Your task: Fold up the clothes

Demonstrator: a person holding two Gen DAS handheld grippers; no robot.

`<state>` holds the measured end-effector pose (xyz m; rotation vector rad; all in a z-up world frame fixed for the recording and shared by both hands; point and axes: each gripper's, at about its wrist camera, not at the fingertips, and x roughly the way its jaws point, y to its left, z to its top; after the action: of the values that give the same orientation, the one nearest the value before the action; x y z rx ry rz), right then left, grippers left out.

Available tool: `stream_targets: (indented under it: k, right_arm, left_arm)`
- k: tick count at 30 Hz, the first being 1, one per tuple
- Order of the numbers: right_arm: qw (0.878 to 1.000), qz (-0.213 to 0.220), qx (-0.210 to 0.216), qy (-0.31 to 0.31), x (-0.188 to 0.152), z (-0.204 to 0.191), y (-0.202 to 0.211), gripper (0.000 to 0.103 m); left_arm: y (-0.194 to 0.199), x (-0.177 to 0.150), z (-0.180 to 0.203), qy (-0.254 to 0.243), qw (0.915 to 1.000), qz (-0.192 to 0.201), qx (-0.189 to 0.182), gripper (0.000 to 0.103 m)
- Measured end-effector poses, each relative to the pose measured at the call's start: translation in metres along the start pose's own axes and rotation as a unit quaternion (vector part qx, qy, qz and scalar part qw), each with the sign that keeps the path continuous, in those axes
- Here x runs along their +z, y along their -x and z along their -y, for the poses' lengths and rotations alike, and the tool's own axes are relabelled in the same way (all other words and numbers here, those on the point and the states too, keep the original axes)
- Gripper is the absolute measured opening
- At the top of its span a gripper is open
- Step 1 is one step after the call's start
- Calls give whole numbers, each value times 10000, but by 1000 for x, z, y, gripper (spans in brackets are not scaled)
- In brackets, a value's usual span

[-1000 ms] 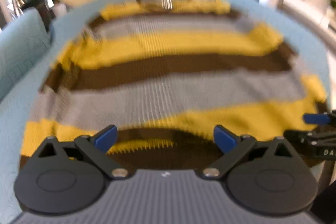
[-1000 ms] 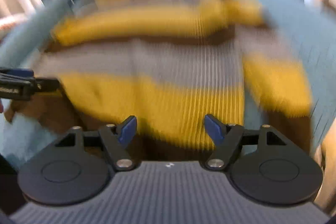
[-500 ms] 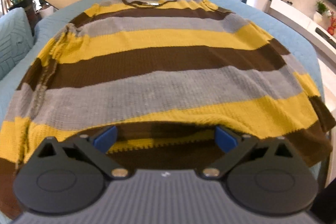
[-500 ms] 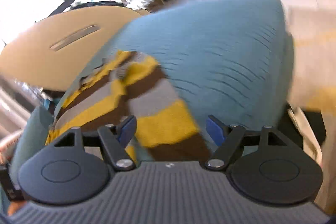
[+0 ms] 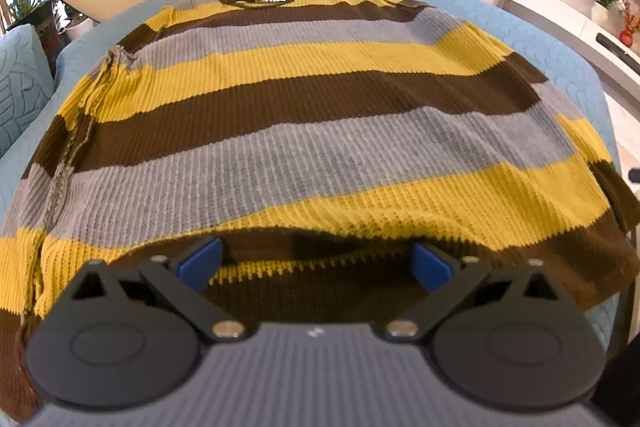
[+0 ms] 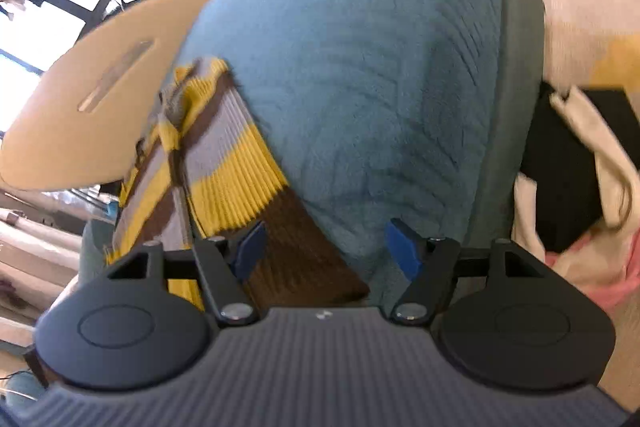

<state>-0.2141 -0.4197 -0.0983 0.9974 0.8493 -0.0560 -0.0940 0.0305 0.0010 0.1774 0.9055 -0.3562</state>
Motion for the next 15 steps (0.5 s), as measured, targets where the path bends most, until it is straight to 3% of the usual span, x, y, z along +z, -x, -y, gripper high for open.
stream_targets:
  k: [2, 4, 7, 8, 15]
  right_arm:
    - [9995, 0, -183, 259, -2, -10, -3, 59]
    - [9983, 34, -376, 455, -2, -18, -2, 49]
    - [9951, 88, -635, 755, -8, -28, 9, 33]
    - [9948, 68, -557, 848, -9, -30, 13, 21]
    - [9935, 212, -339, 1068, -6, -47, 29, 9]
  left_arm:
    - [0, 0, 0, 19, 10000, 2, -17, 101]
    - [2, 0, -2, 57, 10000, -1, -62, 101]
    - [3, 1, -4, 95, 9999, 1, -96, 101]
    - [4, 1, -5, 115, 9999, 3, -115, 101]
    - [8, 1, -4, 149, 9997, 14, -212, 101]
